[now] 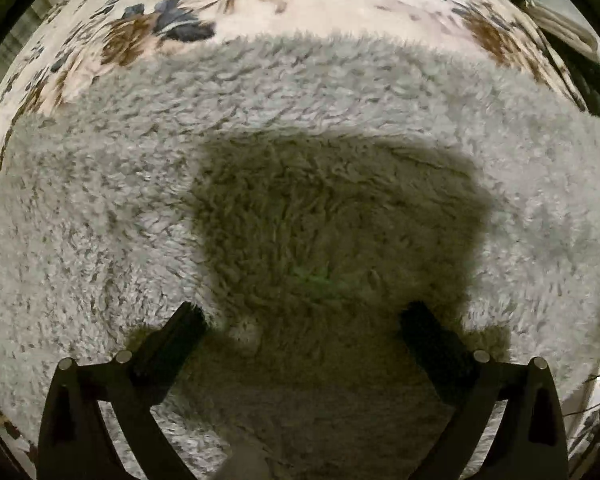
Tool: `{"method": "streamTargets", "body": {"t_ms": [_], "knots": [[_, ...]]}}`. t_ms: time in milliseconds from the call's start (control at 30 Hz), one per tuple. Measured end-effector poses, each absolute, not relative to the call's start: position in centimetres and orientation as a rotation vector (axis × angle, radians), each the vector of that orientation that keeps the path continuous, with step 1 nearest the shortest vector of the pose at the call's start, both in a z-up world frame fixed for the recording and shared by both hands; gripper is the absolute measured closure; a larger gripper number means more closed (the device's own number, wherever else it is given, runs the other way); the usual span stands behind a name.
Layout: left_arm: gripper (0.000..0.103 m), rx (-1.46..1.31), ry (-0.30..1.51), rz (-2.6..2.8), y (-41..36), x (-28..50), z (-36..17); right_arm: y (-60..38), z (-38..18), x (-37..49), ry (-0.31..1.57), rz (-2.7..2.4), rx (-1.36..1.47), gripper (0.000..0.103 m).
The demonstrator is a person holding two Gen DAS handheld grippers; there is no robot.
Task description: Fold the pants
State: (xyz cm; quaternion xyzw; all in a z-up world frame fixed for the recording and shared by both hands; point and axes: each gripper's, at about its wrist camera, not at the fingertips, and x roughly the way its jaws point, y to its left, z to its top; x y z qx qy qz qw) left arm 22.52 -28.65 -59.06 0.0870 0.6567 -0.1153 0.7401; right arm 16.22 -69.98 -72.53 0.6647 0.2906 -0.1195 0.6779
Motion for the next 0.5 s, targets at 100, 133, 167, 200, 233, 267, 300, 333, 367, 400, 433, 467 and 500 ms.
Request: {"method": "streamTargets", "body": {"t_ms": [100,133,167,200,233,267,300,333,367,400,433,467,500], "knots": [[0.000,0.081,1.412,-0.254,-27.1,22.4,-56.0,-69.3,-68.4,16.6,0.655,-0.267,1.423,0.086],[0.000,0.051,1.398,-0.252,-26.4,22.3,-54.7,-68.7,-66.6,16.9,0.653,-0.258,1.393,0.086],[0.000,0.032,1.388,-0.250,-25.7,22.2,-53.7,-68.0,-64.6,17.3,0.652,-0.244,1.358,0.086],[0.000,0.009,1.370,-0.250,-24.6,22.0,-52.4,-66.9,-62.4,18.0,0.655,-0.227,1.317,0.086],[0.000,-0.006,1.351,-0.249,-23.6,21.8,-51.0,-65.9,-60.6,18.6,0.653,-0.207,1.288,0.086],[0.000,-0.011,1.337,-0.243,-22.4,21.9,-50.2,-64.7,-58.9,18.9,0.655,-0.188,1.258,0.086],[0.000,-0.015,1.320,-0.231,-20.1,22.6,-49.4,-63.0,-57.0,19.7,0.661,-0.168,1.221,0.086],[0.000,-0.020,1.307,-0.218,-18.7,22.5,-48.7,-61.4,-55.5,20.6,0.666,-0.145,1.200,0.086],[0.000,-0.030,1.294,-0.203,-17.0,22.3,-47.8,-59.5,-54.1,21.3,0.675,-0.117,1.176,0.086],[0.000,-0.041,1.284,-0.185,-15.0,22.3,-47.0,-57.7,-53.0,22.1,0.689,-0.098,1.146,0.086],[0.000,-0.050,1.277,-0.166,-13.6,22.3,-46.4,-55.8,-52.0,22.9,0.704,-0.078,1.117,0.086],[0.000,-0.058,1.271,-0.144,-11.8,22.1,-45.9,-53.0,-51.2,23.4,0.723,-0.047,1.088,0.086],[0.000,-0.068,1.267,-0.118,-9.9,22.2,-45.6,-50.1,-50.6,24.5,0.747,-0.014,1.060,0.086]]}}
